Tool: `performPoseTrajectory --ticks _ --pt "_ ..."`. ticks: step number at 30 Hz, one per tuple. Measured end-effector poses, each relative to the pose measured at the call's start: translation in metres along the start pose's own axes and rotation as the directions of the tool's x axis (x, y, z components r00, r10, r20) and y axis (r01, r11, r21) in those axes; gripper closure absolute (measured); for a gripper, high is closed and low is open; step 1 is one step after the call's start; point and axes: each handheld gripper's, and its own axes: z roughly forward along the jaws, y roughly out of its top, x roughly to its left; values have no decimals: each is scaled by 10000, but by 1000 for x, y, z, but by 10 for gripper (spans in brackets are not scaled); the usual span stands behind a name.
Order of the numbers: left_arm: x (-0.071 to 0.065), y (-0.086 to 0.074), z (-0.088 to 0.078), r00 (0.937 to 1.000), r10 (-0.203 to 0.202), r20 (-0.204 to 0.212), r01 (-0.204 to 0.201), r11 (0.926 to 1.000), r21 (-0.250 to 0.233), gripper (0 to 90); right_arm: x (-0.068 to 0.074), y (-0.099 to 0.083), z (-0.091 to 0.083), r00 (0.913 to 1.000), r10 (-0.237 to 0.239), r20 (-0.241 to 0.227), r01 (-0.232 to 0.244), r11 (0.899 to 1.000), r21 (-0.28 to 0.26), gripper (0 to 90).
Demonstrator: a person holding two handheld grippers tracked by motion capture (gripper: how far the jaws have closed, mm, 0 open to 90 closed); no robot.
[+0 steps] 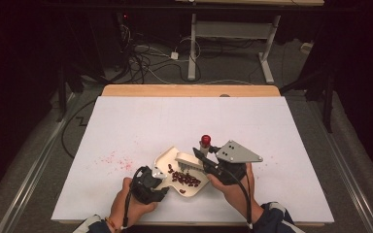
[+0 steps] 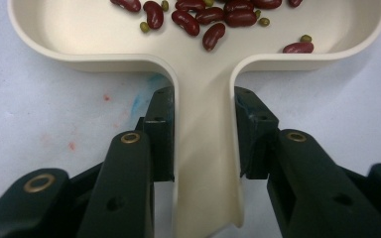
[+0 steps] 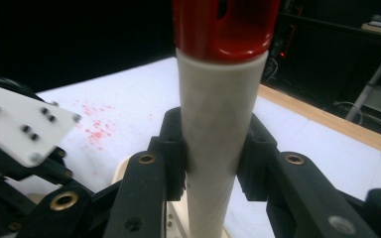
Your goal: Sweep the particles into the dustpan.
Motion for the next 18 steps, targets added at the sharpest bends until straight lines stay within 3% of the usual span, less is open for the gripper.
performPoseTrajectory --ticks 6,12,16,18 --pt "0 0 0 10000 -5 23 5 10000 -7 634 -5 6 -10 9994 304 -156 -308 9991 -279 699" --pt "1 0 0 10000 -11 36 11 10000 -16 634 -20 12 -24 9987 433 273 -414 9968 -677 699" --pt "1 0 0 10000 -7 45 7 10000 -6 634 -31 9 -26 9954 53 958 1 9984 -560 699" --pt "1 0 0 10000 -27 54 27 10000 -18 634 -32 8 -26 9947 -34 1028 89 9986 -526 698"
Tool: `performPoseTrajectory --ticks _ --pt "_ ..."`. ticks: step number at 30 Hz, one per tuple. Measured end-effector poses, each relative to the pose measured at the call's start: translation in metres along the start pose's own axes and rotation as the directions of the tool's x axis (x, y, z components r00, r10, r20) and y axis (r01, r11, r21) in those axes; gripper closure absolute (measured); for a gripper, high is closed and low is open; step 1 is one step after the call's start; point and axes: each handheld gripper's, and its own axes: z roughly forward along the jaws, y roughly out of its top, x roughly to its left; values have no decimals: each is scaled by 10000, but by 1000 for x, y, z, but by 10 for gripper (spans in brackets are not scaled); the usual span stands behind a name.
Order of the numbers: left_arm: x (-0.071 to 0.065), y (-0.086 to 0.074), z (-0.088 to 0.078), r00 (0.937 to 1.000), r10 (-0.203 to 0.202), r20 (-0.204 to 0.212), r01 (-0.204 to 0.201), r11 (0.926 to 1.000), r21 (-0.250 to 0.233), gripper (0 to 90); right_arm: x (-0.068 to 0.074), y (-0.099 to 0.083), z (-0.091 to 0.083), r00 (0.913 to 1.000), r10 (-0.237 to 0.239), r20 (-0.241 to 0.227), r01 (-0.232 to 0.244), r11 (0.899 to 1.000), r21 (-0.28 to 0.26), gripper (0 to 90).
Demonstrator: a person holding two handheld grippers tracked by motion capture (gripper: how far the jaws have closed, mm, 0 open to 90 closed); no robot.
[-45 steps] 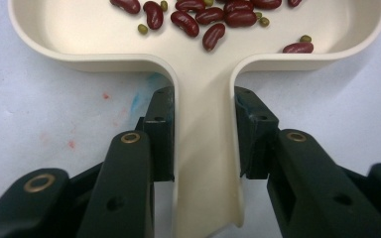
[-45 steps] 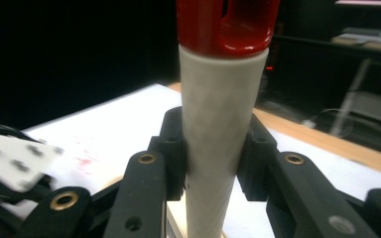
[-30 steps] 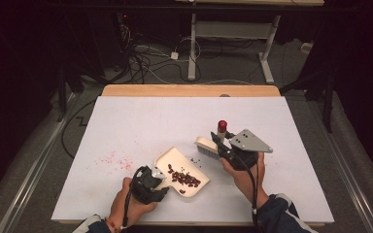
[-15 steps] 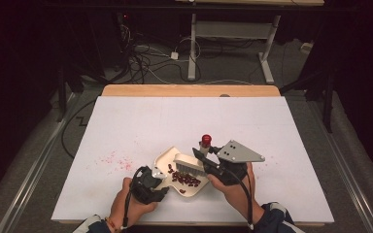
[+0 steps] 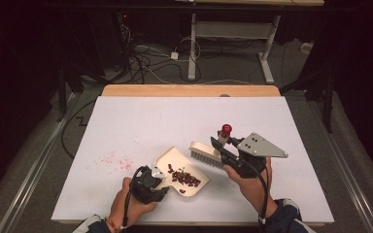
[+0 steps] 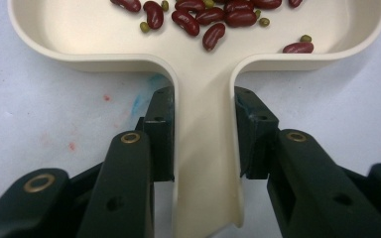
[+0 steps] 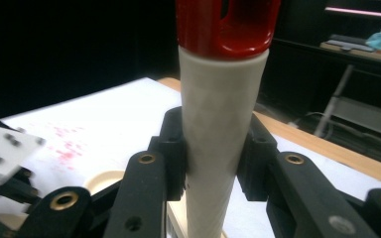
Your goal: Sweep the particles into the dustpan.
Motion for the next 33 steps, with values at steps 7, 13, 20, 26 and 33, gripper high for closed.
performPoseTrajectory --ticks 7,13,20,26,33 --pt "0 0 0 10000 -43 8 43 10000 -13 633 -1 -9 13 9999 -139 31 138 9992 374 698" --pt "1 0 0 10000 -72 15 72 10000 -38 633 19 -12 23 9976 -380 -580 414 9975 578 698" --pt "2 -1 1 9998 -168 103 169 9998 -125 633 45 -9 21 9896 -815 -1184 868 9954 398 699" --pt "4 -1 1 9995 -238 206 242 9996 -173 633 38 -6 16 9922 -690 -1040 716 9972 220 698" --pt "6 -2 1 9991 -320 268 326 9991 -259 633 24 -3 11 9959 -494 -761 507 9986 148 698"
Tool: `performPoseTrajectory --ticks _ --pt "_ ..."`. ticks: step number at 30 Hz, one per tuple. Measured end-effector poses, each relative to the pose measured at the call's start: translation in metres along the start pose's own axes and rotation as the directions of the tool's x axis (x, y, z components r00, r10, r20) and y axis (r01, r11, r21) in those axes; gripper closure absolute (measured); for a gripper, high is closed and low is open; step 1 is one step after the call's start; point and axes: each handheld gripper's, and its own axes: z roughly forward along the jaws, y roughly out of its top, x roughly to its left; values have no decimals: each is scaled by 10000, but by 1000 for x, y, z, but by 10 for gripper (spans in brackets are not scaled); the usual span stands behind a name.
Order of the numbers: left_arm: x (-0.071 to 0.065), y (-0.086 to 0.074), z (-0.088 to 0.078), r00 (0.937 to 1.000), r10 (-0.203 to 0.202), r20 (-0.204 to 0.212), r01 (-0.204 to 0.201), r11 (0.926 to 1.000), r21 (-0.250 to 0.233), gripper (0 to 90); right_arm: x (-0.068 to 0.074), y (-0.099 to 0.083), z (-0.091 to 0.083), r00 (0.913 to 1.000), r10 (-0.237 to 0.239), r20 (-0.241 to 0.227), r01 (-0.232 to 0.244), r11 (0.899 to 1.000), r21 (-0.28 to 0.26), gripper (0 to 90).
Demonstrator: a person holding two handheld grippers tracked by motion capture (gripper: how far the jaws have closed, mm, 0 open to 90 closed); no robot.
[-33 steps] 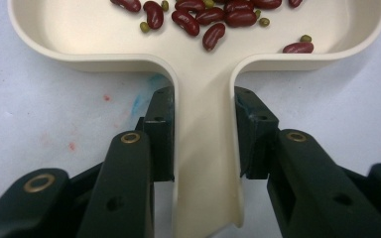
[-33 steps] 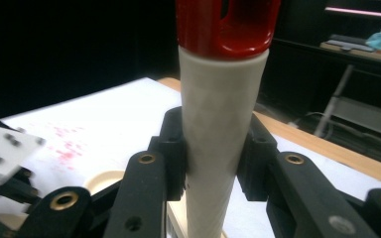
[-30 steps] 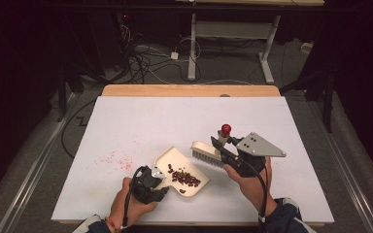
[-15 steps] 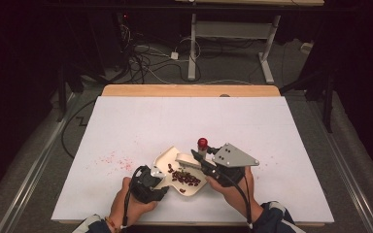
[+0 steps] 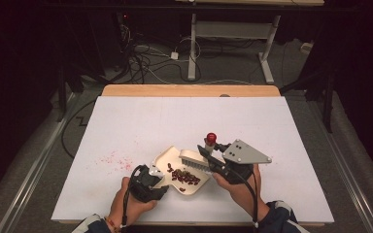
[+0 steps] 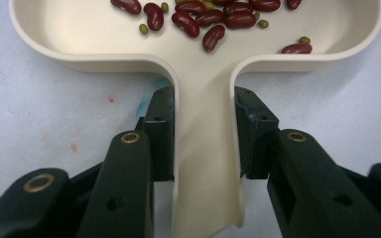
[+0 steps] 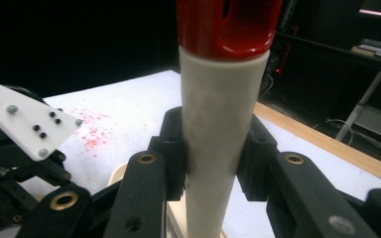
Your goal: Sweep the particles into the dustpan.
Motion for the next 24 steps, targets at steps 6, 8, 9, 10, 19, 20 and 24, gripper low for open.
performPoseTrajectory --ticks 6,8,9,10,19,20,24 --pt "2 -1 0 9999 -85 -96 85 10000 -52 633 -7 -2 0 9999 49 147 -51 10000 80 698" --pt "3 -1 0 9998 -153 -93 152 9998 -130 633 -8 -2 0 9998 43 170 -44 10000 81 698" --pt "4 -2 0 9998 -177 -67 176 9997 -176 633 -8 -2 0 9998 43 174 -44 9999 93 698" --pt "5 -2 0 9998 -182 -55 181 9996 -200 633 -8 -2 0 9998 38 184 -40 10000 84 698" --pt "5 -5 0 9998 -152 -162 146 9993 -338 633 -5 -8 9 9999 -59 -150 63 9997 242 698" --pt "5 -5 0 9997 -172 -145 167 9992 -355 633 -5 -7 9 9998 -41 -180 45 9997 221 698" --pt "4 -5 0 9997 -149 -198 142 9992 -363 633 -5 -6 8 9994 88 -322 -86 9999 55 698"
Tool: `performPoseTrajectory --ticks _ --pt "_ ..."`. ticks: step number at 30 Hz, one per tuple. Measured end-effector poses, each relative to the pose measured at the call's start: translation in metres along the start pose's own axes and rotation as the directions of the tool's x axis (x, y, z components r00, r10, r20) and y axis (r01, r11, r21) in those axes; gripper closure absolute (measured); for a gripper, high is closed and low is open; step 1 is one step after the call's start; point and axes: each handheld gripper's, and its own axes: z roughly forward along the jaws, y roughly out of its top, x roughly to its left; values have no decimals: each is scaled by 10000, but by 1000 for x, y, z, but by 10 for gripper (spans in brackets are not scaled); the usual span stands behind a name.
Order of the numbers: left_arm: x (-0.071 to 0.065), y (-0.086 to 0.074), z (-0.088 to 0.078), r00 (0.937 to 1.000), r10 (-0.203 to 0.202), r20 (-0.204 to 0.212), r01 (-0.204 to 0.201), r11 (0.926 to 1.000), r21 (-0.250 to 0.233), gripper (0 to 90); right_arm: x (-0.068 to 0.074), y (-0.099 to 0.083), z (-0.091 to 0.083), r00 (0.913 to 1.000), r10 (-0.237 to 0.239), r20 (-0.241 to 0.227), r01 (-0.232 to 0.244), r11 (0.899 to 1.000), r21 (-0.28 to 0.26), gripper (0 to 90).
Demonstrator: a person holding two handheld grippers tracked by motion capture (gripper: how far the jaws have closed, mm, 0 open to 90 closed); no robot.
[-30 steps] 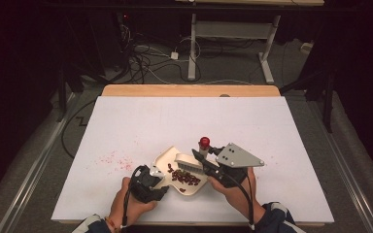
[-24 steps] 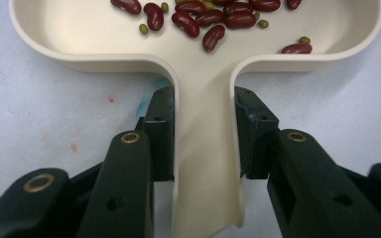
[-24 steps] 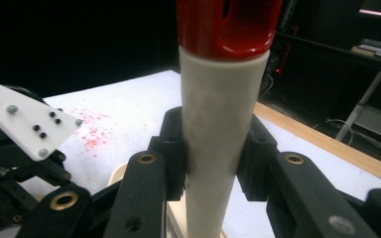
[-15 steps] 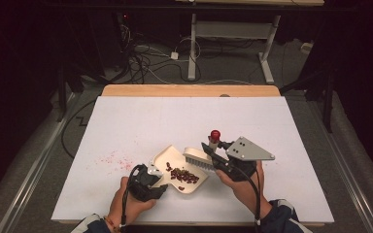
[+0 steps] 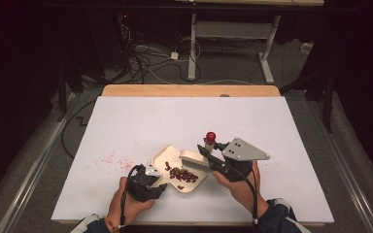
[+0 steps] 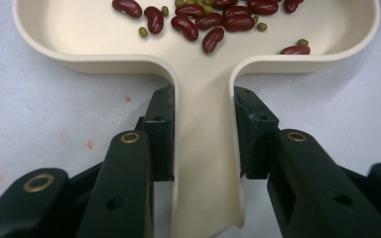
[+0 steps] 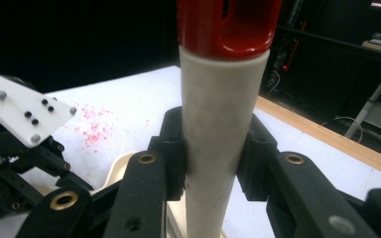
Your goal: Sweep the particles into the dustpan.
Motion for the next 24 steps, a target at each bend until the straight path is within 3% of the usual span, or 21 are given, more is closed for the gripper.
performPoseTrajectory --ticks 8,24 --pt "4 -1 -1 9998 -141 -134 140 9999 -33 633 -8 8 -7 9998 -53 168 59 9994 -341 698" --pt "23 -9 -8 9954 -741 -615 737 9972 -87 633 -42 11 -45 9953 566 785 -530 9975 -471 698"
